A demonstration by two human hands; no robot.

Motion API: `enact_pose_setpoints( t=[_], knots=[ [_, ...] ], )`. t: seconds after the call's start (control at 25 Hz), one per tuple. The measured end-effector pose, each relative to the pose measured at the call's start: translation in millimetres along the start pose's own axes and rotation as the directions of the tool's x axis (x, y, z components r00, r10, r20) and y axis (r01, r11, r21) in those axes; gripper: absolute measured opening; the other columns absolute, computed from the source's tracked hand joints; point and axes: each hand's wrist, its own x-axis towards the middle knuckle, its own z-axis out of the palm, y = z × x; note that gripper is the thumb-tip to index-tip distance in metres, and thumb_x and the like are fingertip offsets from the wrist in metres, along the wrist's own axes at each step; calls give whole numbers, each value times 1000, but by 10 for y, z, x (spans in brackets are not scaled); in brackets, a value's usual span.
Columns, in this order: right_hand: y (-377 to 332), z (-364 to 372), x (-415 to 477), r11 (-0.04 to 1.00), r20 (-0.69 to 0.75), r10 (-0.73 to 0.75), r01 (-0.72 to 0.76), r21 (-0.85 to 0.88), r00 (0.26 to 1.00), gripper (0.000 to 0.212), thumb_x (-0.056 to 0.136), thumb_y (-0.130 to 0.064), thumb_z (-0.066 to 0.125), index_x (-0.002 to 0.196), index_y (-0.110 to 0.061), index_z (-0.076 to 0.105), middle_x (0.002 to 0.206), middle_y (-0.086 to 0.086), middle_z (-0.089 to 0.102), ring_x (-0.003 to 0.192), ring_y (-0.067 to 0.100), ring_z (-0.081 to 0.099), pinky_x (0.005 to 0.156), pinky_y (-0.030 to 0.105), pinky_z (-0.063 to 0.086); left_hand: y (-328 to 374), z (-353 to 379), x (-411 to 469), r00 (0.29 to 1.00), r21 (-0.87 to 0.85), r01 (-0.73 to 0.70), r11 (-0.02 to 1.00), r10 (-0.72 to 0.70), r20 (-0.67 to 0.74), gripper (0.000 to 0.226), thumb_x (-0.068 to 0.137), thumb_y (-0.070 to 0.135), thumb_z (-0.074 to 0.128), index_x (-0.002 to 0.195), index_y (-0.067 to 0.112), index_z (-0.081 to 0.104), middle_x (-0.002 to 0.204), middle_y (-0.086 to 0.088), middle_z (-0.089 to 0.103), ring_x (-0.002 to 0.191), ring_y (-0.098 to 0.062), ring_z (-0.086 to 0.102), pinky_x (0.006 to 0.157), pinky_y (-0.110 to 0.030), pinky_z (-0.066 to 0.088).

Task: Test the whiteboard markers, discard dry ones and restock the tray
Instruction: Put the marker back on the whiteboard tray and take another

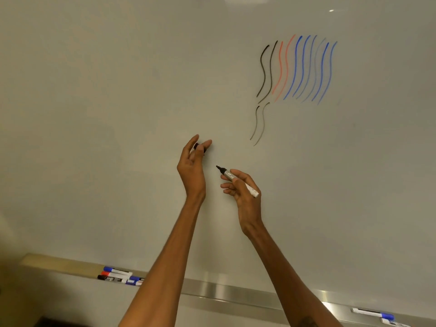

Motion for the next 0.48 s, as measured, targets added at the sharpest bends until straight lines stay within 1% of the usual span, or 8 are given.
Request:
enact_pose_setpoints(
  t=[0.04,0.08,0.16,0.24,0.36,0.48],
  knots=[
    [43,55,-47,1000,15,13,-13,9,1000,24,100,-11,53,119,-3,63,110,17,72,92,33,69,83,40,55,-35,-86,-46,998,-49,51,997,-53,-37,30,101,30,55,129,22,60,113,-2,74,118,-14,64,107,-28,45],
    [81,107,-88,1000,27,21,-22,15,999,23,99,-11,54,117,-2,64,109,17,72,92,33,69,83,39,55,-80,-161,-87,992,-97,102,990,-108,-61,34,101,30,54,132,17,58,113,-3,74,117,-16,65,108,-33,45],
    [159,199,-161,1000,44,26,-26,4,999,22,99,-11,55,115,-2,67,107,16,73,92,34,69,83,40,55,-152,-286,-164,974,-193,197,961,-214,-73,37,103,27,52,134,8,57,114,-8,73,115,-20,67,109,-41,45],
    [238,268,-216,999,50,28,-27,-17,998,21,98,-11,56,114,-3,68,106,15,73,92,35,69,83,41,56,-205,-384,-224,955,-254,262,931,-288,-68,35,104,23,49,132,4,57,116,-11,73,114,-22,67,110,-44,45],
    [333,345,-266,998,29,37,-35,-57,999,20,98,-11,57,113,-8,70,105,11,74,92,34,70,83,42,57,-261,-499,-292,945,-273,295,916,-322,-59,33,105,21,47,131,3,58,116,-10,73,114,-23,67,110,-46,44],
    [370,418,-312,996,9,54,-53,-69,999,18,97,-11,58,108,-15,71,102,6,75,89,30,71,81,38,59,-288,-572,-343,941,-244,316,917,-336,-44,33,105,20,45,131,4,59,116,-8,73,114,-22,67,109,-46,46]
  ],
)
